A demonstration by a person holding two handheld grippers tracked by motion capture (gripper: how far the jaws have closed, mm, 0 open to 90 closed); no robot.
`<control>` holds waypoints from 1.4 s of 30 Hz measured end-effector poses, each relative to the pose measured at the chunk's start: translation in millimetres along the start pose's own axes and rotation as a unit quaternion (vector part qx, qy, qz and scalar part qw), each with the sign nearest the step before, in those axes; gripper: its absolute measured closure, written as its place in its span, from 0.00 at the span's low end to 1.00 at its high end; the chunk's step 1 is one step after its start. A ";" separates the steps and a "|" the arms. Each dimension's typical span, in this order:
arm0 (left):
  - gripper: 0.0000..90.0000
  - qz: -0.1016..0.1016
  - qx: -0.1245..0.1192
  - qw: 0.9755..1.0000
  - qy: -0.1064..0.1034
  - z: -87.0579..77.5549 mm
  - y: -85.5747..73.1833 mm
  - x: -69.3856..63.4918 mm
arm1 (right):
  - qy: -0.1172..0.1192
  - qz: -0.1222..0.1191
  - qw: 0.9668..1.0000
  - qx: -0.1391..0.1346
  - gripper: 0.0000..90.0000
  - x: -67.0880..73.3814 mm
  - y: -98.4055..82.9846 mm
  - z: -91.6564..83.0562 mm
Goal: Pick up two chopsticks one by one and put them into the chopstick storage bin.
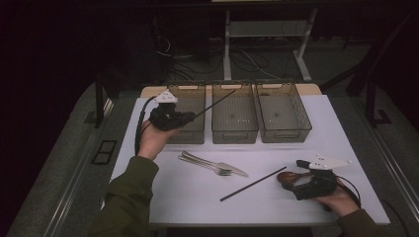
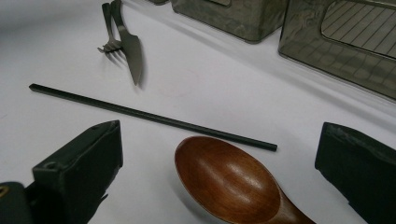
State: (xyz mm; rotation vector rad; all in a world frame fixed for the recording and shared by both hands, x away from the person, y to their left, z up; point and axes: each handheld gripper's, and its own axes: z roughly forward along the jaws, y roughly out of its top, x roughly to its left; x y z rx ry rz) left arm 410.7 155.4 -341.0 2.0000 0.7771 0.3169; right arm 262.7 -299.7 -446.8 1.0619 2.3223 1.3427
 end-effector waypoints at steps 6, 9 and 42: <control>0.94 -0.019 -0.008 0.999 0.024 2.9 4.1 17.8 | 0.000 0.000 1.000 -0.001 0.00 -0.4 -0.2 -0.3; 0.94 -0.026 -0.002 0.999 0.041 4.3 3.4 26.2 | 0.000 0.003 1.000 0.000 0.00 -0.6 -0.3 -0.9; 0.78 -0.086 0.061 0.986 0.132 14.8 -26.2 61.7 | -0.001 0.002 1.000 -0.004 0.00 -2.7 -0.4 -4.3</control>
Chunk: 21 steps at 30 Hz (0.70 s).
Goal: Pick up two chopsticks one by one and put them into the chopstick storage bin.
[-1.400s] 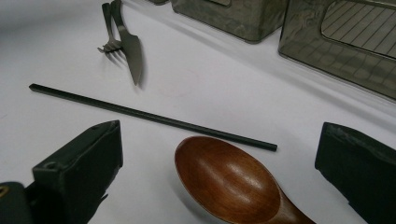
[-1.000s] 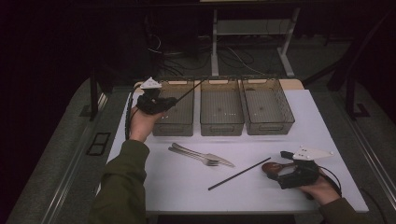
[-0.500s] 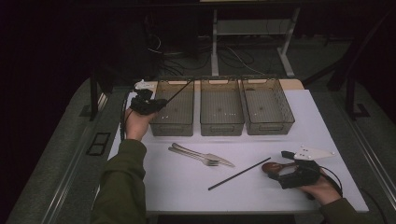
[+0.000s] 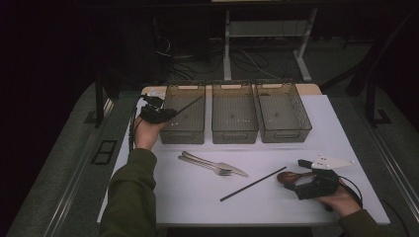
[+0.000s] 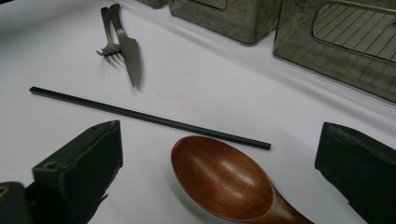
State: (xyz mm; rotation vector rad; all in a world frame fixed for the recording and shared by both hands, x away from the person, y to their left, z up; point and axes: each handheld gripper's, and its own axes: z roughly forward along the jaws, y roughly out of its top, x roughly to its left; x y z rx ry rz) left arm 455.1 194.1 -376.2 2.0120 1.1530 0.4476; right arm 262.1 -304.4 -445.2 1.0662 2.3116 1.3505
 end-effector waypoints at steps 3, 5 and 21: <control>0.71 -0.001 -0.003 1.000 -0.004 -0.4 0.8 -1.0 | -0.001 0.001 1.000 -0.001 0.00 -0.4 0.2 -0.2; 0.66 -0.001 -0.006 1.000 -0.008 -1.0 1.2 -1.8 | -0.001 0.001 1.000 0.000 0.00 -0.4 0.1 -0.1; 0.42 0.035 -0.051 0.996 -0.068 -30.1 -0.1 -31.9 | 0.001 0.001 1.000 0.000 0.00 -0.3 0.2 0.3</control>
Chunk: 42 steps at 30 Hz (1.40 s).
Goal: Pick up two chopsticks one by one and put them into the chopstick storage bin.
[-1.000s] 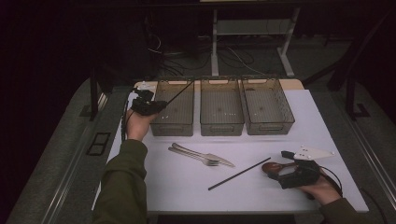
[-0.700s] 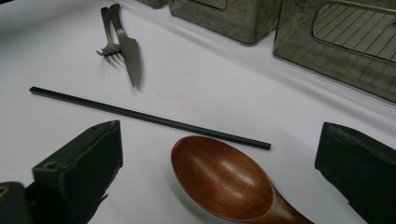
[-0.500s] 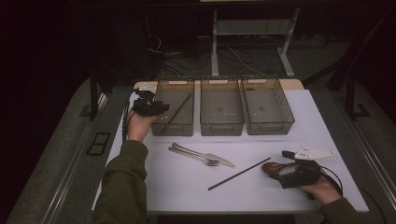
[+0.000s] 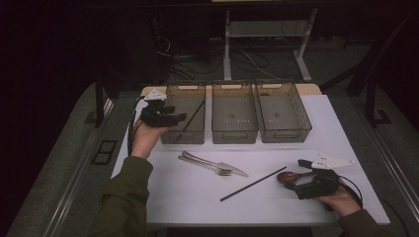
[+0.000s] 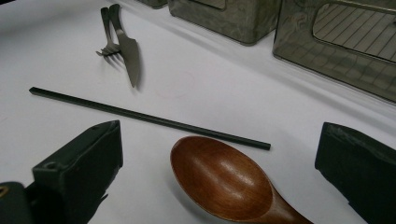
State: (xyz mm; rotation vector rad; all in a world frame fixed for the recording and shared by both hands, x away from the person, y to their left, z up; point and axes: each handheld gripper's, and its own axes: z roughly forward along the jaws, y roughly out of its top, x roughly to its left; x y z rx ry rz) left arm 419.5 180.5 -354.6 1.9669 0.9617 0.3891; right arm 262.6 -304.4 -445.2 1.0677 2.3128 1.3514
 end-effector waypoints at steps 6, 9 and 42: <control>0.34 0.019 0.000 0.999 -0.029 -4.2 -8.0 -19.3 | 0.001 0.000 1.000 0.000 0.00 0.6 0.5 0.0; 0.31 0.032 0.002 0.999 -0.042 -5.0 -12.5 -32.6 | 0.004 0.004 1.000 -0.002 0.00 0.6 0.7 0.4; 0.34 0.093 0.004 0.985 -0.144 19.3 -64.8 -157.1 | 0.016 0.009 1.000 -0.005 0.00 1.9 1.7 4.6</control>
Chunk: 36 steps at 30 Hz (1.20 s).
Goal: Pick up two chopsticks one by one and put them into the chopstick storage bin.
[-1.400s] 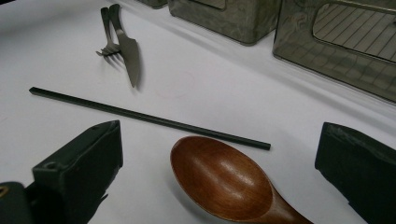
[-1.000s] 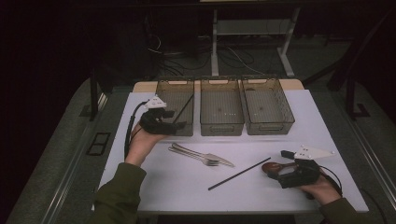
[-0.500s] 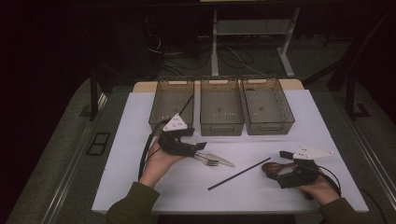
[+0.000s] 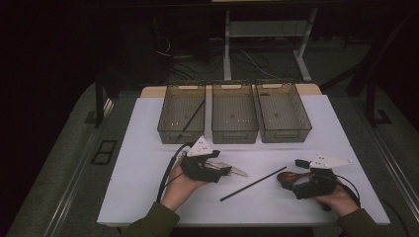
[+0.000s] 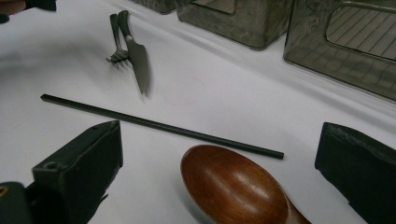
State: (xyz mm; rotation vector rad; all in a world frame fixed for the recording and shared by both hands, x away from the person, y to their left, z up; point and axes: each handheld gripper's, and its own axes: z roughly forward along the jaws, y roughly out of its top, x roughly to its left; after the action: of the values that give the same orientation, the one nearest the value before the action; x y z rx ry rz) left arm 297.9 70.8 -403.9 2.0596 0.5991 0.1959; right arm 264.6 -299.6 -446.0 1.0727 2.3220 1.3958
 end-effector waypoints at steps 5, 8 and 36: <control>0.36 -0.002 0.003 1.000 -0.015 5.4 -7.2 -9.7 | -0.002 -0.003 1.000 0.004 0.00 1.3 0.7 1.5; 0.40 -0.007 0.000 1.000 -0.027 7.9 -10.9 -16.3 | -0.002 -0.002 1.000 0.002 0.00 1.7 0.6 1.3; 0.85 -0.013 0.059 0.995 -0.084 48.4 -28.7 -33.2 | -0.003 0.000 1.000 0.004 0.00 0.6 0.1 1.8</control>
State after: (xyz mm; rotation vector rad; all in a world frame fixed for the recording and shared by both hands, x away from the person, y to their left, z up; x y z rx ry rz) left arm 277.3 30.2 -450.8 2.1552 0.5439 -0.0289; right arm 265.2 -297.9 -446.7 1.0762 2.3246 1.3831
